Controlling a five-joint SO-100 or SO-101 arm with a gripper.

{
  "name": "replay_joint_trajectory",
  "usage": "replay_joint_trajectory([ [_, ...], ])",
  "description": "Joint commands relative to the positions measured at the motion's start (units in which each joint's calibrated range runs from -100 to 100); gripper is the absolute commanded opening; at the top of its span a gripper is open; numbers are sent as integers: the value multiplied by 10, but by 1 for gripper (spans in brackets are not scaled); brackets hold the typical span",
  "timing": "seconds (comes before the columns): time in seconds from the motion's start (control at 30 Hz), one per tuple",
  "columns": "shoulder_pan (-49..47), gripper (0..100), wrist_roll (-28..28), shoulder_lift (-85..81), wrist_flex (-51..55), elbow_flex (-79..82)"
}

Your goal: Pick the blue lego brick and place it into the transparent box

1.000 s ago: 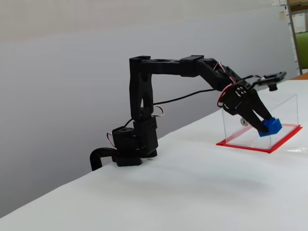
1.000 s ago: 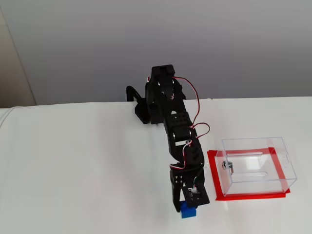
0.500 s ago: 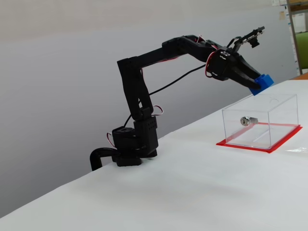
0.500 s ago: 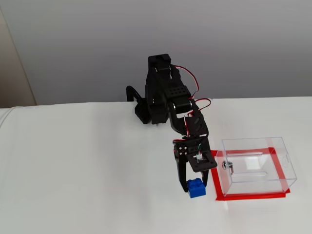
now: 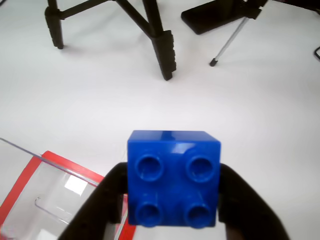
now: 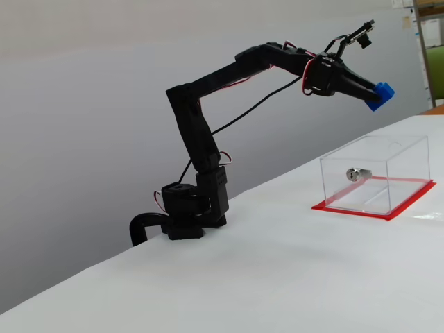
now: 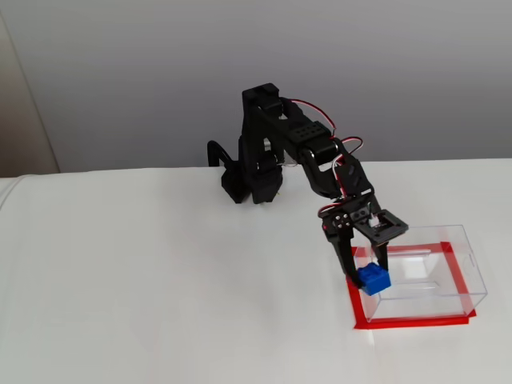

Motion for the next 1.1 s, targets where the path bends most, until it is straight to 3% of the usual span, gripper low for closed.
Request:
replay_joint_trajectory([
  [0.0, -51, 11, 2, -32, 1, -27],
  [0.43, -247, 11, 2, -21, -5, -5],
  [1.07, -288, 11, 0, -22, -2, 54],
])
